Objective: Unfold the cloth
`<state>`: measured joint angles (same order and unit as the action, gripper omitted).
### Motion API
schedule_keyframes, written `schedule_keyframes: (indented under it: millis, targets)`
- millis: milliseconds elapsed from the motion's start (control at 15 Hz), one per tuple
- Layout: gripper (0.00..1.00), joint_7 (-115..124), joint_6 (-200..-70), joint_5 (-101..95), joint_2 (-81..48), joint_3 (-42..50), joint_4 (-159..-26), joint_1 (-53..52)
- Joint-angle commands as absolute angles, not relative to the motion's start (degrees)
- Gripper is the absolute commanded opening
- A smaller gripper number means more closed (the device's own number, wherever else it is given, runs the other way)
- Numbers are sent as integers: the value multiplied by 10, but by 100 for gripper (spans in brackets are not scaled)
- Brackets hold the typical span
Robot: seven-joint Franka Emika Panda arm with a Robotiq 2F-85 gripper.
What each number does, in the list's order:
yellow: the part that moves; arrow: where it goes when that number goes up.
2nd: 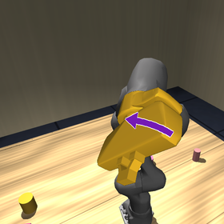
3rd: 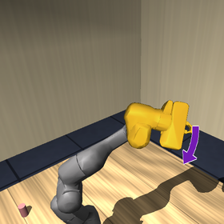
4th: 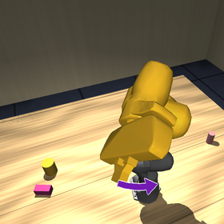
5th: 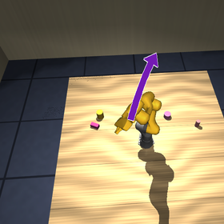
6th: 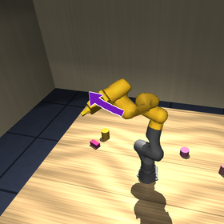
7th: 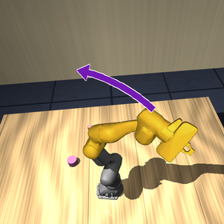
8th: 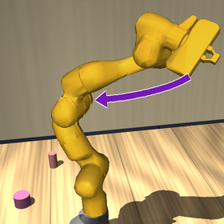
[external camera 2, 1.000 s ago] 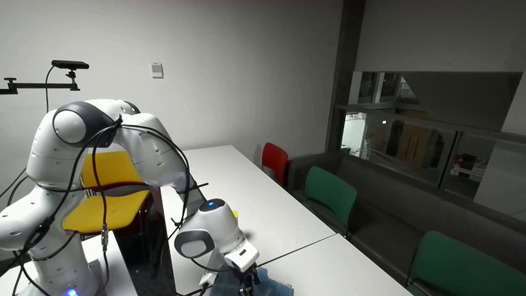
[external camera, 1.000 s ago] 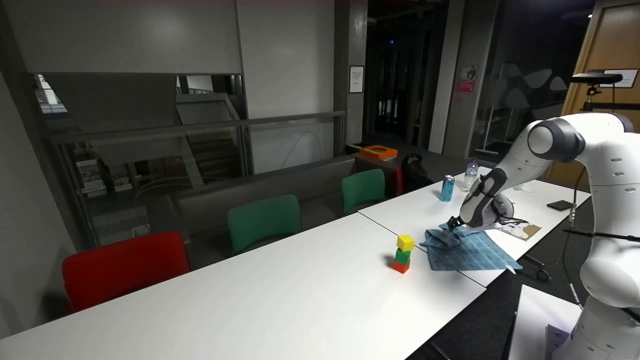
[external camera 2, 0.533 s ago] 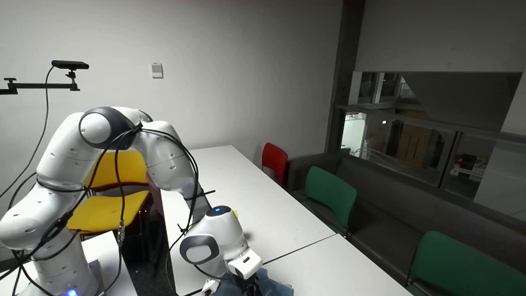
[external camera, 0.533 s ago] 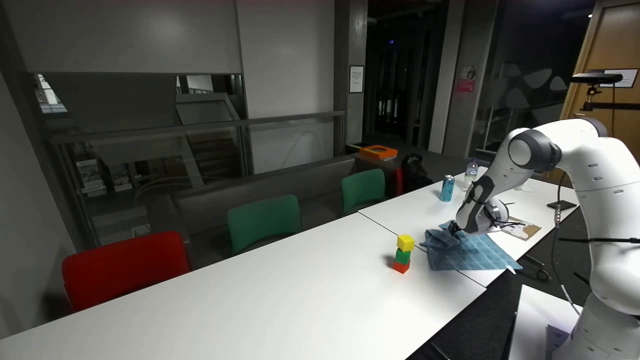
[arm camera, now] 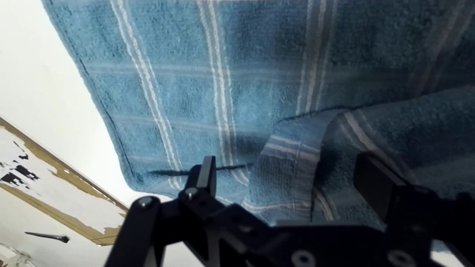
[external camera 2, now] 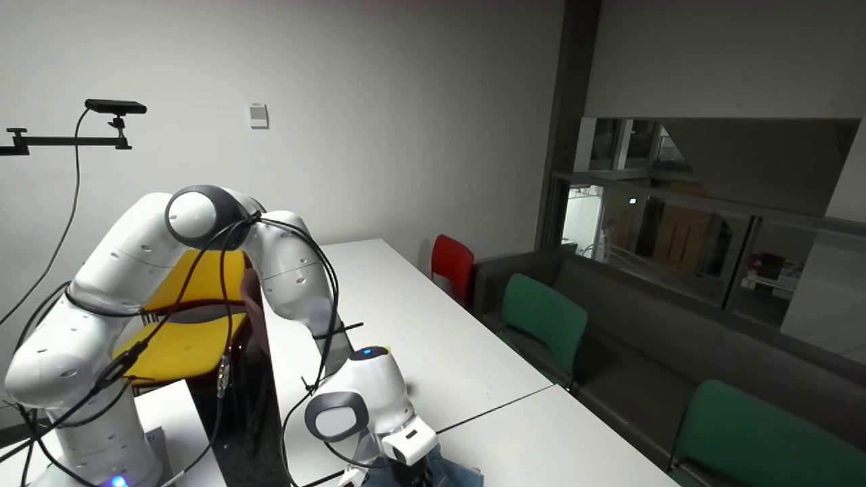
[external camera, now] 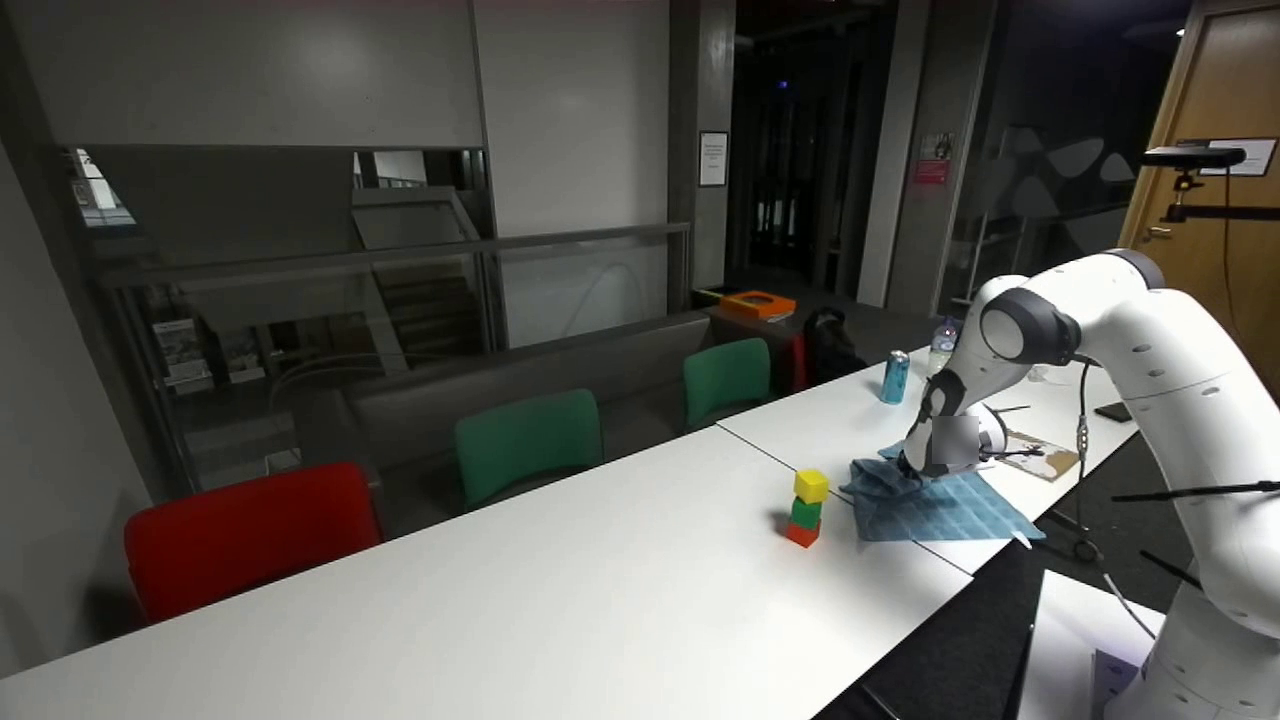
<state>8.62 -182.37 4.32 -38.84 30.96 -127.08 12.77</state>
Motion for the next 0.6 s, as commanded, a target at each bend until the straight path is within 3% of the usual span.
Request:
schedule_keyframes:
  millis: [0, 267, 333, 533]
  targets:
    - [100, 96, -1805, 64, -413, 337, -1247, 107]
    - [100, 94, -1799, 69, -429, 347, -1236, 102]
    - [79, 94, -1798, 69, -430, 346, -1234, 103]
    - [60, 94, -1790, 68, -436, 347, -1226, 104]
